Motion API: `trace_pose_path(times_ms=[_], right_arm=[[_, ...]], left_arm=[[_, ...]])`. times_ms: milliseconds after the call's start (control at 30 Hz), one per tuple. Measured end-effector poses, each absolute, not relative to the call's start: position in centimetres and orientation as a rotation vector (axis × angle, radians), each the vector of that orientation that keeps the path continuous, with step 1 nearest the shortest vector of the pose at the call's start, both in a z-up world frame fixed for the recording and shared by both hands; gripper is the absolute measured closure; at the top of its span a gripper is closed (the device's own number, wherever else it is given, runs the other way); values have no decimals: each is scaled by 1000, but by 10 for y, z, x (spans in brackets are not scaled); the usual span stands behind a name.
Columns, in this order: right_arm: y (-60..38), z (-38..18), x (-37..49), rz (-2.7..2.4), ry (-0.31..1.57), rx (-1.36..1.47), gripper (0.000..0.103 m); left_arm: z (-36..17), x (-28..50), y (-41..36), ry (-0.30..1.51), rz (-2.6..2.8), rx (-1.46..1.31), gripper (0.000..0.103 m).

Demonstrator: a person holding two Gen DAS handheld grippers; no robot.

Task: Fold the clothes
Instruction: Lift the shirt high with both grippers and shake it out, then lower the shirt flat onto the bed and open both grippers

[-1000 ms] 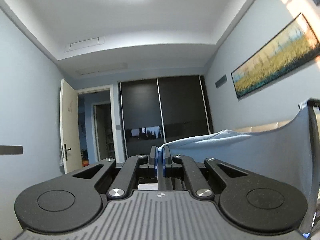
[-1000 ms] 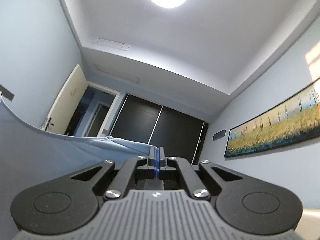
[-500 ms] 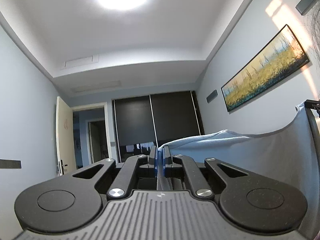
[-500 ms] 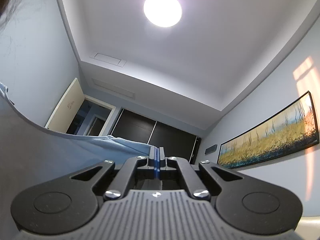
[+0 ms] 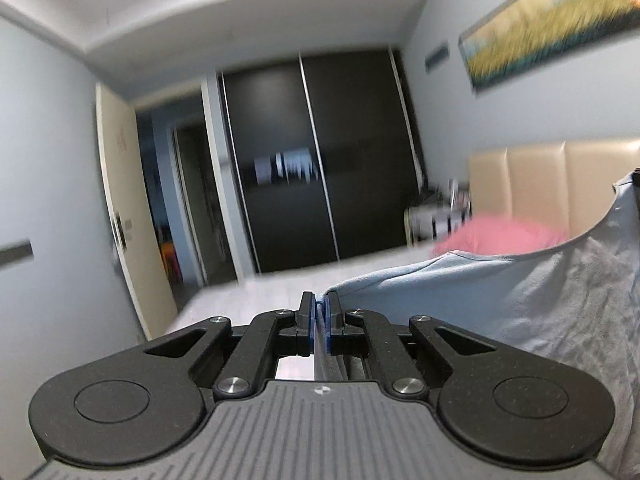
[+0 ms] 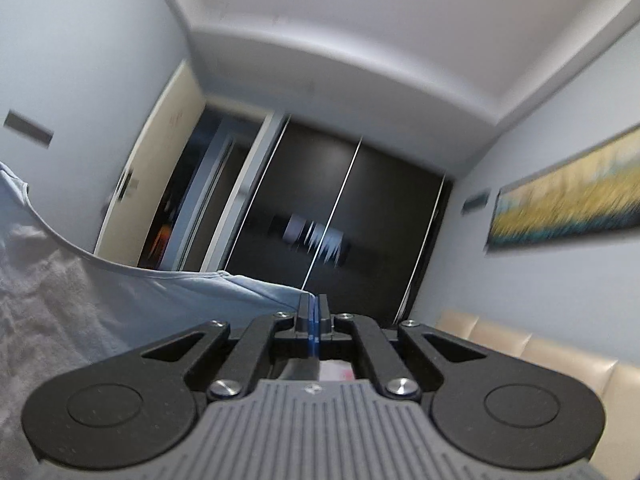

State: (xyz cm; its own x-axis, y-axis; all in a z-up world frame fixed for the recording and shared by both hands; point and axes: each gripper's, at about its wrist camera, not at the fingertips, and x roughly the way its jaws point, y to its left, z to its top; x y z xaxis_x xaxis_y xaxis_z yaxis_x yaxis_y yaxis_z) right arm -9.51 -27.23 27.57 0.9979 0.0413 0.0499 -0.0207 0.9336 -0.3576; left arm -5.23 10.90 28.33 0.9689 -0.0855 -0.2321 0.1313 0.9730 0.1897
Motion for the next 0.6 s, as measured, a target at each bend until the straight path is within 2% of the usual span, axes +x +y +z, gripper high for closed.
trace_pose_path(times_ms=[367,600], right_arm=[[-265,121,136,40,368,-368,103],[-268,3,254,48,627,-322,103]], left_arm=[[120,173,101,617,-94,193,100],[-1,262,109,824,-109,188,100]])
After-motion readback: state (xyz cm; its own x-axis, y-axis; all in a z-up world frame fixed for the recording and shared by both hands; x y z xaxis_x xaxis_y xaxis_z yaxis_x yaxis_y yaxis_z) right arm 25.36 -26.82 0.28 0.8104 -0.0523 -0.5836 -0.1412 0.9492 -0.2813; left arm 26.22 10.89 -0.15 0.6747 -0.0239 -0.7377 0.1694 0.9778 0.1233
